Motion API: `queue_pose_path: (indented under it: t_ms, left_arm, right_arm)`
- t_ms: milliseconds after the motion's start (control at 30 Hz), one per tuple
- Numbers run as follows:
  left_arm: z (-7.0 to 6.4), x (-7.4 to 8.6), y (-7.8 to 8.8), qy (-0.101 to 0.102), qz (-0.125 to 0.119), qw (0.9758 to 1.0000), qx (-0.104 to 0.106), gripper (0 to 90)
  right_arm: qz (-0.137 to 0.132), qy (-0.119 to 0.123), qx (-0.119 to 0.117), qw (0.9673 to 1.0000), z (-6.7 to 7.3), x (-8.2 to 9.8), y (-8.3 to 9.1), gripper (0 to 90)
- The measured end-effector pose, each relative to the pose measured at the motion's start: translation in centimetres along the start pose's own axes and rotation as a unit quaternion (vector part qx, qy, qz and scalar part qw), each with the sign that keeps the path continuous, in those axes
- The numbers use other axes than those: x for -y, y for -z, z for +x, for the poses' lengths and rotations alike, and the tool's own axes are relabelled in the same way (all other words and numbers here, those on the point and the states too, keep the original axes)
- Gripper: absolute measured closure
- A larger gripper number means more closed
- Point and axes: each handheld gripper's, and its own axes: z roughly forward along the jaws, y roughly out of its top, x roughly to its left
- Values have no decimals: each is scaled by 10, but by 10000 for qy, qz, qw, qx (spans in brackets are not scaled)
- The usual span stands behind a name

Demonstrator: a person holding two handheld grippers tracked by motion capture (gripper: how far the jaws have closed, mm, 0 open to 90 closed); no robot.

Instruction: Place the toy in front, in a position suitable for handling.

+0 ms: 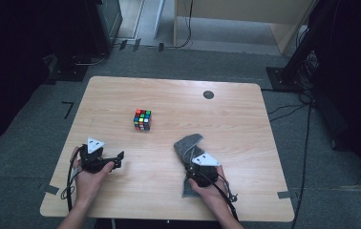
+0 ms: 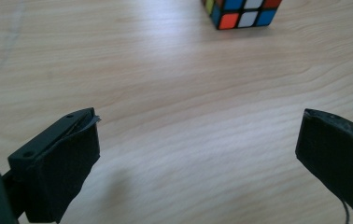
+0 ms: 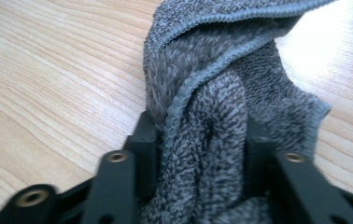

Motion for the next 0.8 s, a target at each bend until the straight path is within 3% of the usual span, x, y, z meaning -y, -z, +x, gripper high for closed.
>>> queue_pose_path:
  t_ms: [167, 333, 533, 600, 733, 800]
  left_arm:
    - [-13, -12, -15, -7, 7, 9999, 100, 1]
    - [-20, -19, -28, 75, 5, 9999, 154, 1]
    - [-29, -25, -41, 120, 79, 9996, 255, 1]
    - [-32, -27, -45, 144, 101, 9995, 278, 1]
    - [-36, -32, -52, 173, 120, 9994, 264, 1]
    - [-39, -35, -56, 179, 113, 9994, 263, 1]
  right_arm:
    - [-177, -22, -38, 9998, -1, 0, 8, 680]
    - [-432, 103, 210, 9988, -9, -6, 23, 689]
    - [-224, -152, 383, 9989, -32, -1, 21, 678]
    - [-136, -188, 341, 9992, -35, 2, 18, 628]
    - [-52, -263, 379, 9989, -35, 1, 18, 385]
    - [-142, -338, 382, 9986, -33, -2, 24, 314]
